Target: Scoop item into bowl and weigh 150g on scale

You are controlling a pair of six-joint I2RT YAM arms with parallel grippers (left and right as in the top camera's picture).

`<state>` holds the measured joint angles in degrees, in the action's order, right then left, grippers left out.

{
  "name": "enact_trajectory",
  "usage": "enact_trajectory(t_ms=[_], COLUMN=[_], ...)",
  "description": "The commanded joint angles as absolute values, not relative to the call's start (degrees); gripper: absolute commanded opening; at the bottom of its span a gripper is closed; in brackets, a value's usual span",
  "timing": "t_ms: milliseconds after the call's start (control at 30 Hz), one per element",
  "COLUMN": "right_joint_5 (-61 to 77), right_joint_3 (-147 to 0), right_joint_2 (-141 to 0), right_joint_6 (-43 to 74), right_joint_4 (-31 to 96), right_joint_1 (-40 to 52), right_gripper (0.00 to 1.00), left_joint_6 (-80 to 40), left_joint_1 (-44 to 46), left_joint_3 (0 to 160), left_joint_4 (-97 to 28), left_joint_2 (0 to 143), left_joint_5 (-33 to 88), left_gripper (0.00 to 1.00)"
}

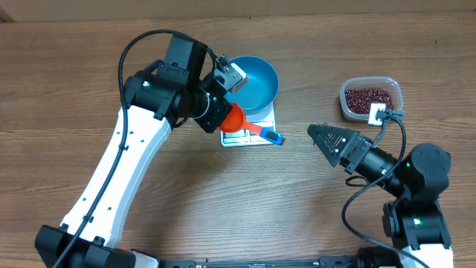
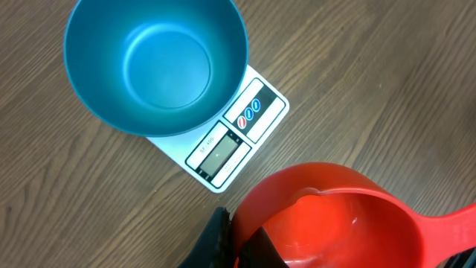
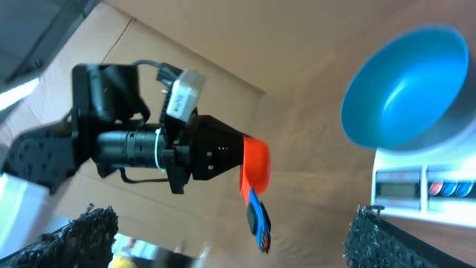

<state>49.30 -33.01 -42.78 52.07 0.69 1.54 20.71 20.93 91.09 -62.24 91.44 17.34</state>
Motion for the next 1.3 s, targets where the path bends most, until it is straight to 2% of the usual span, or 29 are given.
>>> enact_trajectory(t_ms=[0, 333, 600, 1267], right_joint_5=[50.65, 50.28, 49.95, 36.73], right_joint_3=[-34.52, -34.52, -34.52, -34.52], right_joint_2=[-45.32, -54.78, -58.59, -58.59], right_joint_6=[60.14, 60.69, 61.78, 62.59], right_joint_4=[0.23, -2.90, -13.45, -16.25], right_joint_1=[1.80, 5.06, 9.54, 17.82], right_gripper=[1.00, 1.00, 1.00, 1.00], left_joint_6=[13.85, 3.20, 2.50, -1.17], left_joint_1=[21.04, 21.06, 22.11, 23.81], left_joint_3=[91.98, 91.98, 91.98, 91.98], left_joint_4=[-61.39, -60.75, -60.80, -59.99], left_joint_2=[90.63, 90.63, 90.63, 90.65], left_joint_5=[17.63, 17.63, 17.58, 19.57], left_gripper=[0.04, 0.04, 0.04, 0.04])
